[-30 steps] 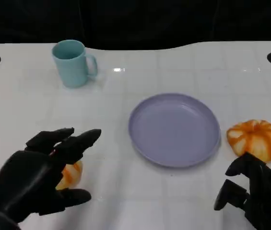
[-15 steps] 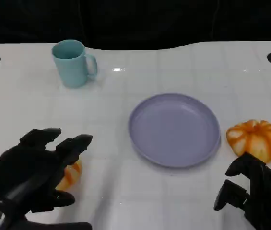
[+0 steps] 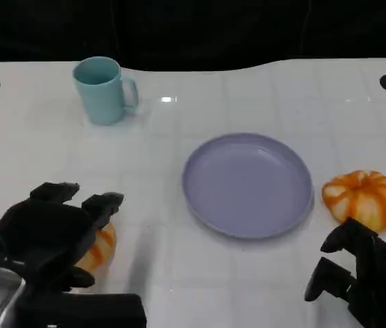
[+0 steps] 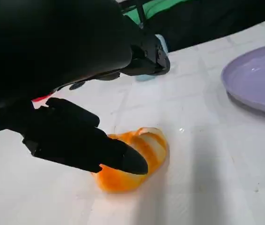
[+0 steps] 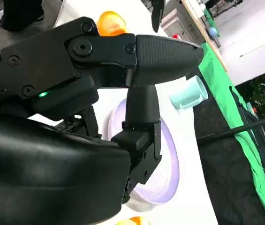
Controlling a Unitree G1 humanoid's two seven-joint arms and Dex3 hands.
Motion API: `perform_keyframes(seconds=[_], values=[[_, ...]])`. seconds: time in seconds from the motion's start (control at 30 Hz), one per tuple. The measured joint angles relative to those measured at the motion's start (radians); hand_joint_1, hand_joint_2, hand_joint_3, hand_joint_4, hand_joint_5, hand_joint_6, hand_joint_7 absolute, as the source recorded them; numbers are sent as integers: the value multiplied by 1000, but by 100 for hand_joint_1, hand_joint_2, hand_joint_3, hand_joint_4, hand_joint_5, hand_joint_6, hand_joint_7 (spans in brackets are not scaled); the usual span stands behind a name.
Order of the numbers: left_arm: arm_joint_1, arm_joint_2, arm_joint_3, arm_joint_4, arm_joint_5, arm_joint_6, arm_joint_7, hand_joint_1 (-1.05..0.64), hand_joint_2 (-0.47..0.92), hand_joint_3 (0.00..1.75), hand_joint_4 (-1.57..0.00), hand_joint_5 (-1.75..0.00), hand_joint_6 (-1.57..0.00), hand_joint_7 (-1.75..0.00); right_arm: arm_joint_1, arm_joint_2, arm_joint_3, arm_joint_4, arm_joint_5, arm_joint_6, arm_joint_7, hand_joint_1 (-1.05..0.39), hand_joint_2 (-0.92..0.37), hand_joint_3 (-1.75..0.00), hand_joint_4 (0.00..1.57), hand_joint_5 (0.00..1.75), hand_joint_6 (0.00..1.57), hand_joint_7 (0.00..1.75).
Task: Grasp the bread from the table and place it into the plate.
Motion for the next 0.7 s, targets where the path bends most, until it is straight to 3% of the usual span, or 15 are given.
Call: perform_keyframes(seconds=[0.7], values=[[-150,25,-99,314,-31,23,50,-49,82,0,-4,-14,-12,0,8,-4,-1,-7,0,0,16,-48,-92,-49,67,175,48,170]])
